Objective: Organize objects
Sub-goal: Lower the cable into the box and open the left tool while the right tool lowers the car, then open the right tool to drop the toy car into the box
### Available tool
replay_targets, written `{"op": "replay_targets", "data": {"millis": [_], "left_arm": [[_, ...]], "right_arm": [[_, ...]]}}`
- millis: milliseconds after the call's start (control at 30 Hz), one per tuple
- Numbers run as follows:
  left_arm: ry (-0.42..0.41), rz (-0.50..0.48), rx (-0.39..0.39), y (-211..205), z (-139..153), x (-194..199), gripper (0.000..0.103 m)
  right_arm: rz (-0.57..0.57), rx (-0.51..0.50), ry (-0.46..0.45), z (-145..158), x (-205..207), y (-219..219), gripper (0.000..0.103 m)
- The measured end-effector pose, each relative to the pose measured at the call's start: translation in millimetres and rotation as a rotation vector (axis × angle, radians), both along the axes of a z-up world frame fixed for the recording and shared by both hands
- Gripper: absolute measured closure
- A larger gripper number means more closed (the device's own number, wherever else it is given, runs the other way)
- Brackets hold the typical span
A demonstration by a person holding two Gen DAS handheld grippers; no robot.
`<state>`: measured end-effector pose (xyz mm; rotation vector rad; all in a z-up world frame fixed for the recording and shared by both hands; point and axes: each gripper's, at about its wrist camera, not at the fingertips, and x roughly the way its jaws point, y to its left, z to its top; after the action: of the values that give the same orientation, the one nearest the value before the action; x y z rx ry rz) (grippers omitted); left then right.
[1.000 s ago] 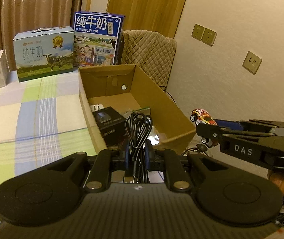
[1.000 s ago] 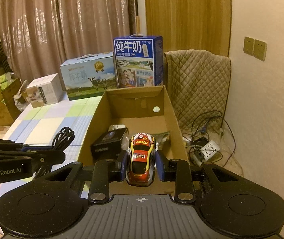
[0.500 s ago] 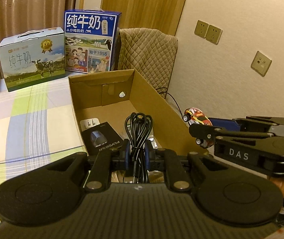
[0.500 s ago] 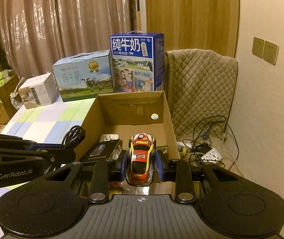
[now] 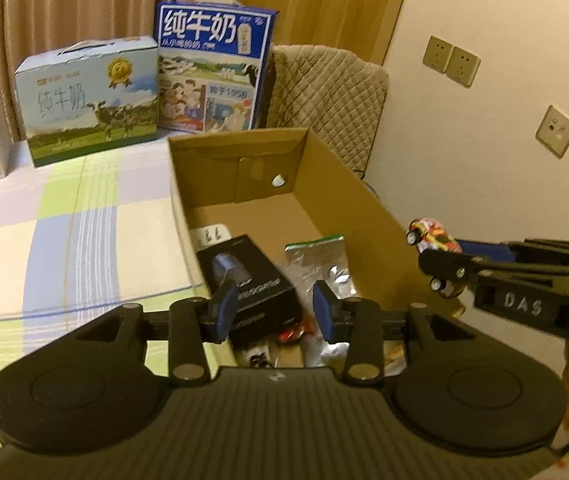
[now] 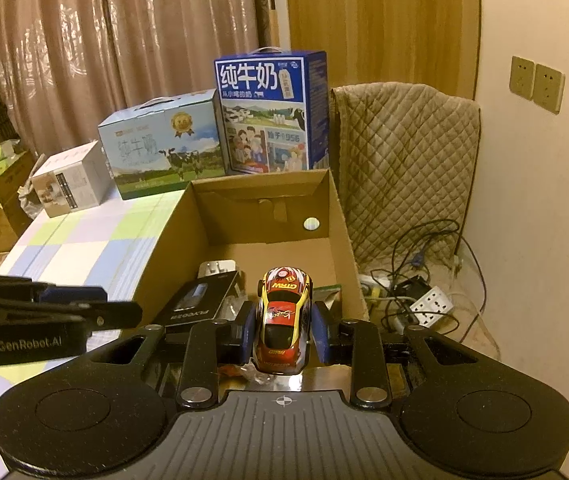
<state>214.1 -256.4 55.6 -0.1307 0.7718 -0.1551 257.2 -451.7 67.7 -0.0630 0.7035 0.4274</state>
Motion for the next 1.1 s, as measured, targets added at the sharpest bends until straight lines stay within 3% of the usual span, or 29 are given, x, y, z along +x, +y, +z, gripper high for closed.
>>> {"op": "replay_targets", "data": {"millis": [833, 1033, 1100], "left_arm": [[0.016, 0.004, 0.014, -7.7, -6.5, -9.4, 0.043], [0.013, 0.011, 0.017, -3.1, -9.4, -6.7, 0.032], [0.013, 0.019, 0.017, -1.0, -11.2, -6.1, 0.024]], "right_arm": [[-0.003, 0.020, 0.004, 3.7, 0.2, 1.1, 0.076], [-0.006, 0.047, 0.009, 1.1, 12.7, 2.3, 0.076], [0.005, 0.080, 0.007, 1.1, 18.8, 1.4, 0.075]]}}
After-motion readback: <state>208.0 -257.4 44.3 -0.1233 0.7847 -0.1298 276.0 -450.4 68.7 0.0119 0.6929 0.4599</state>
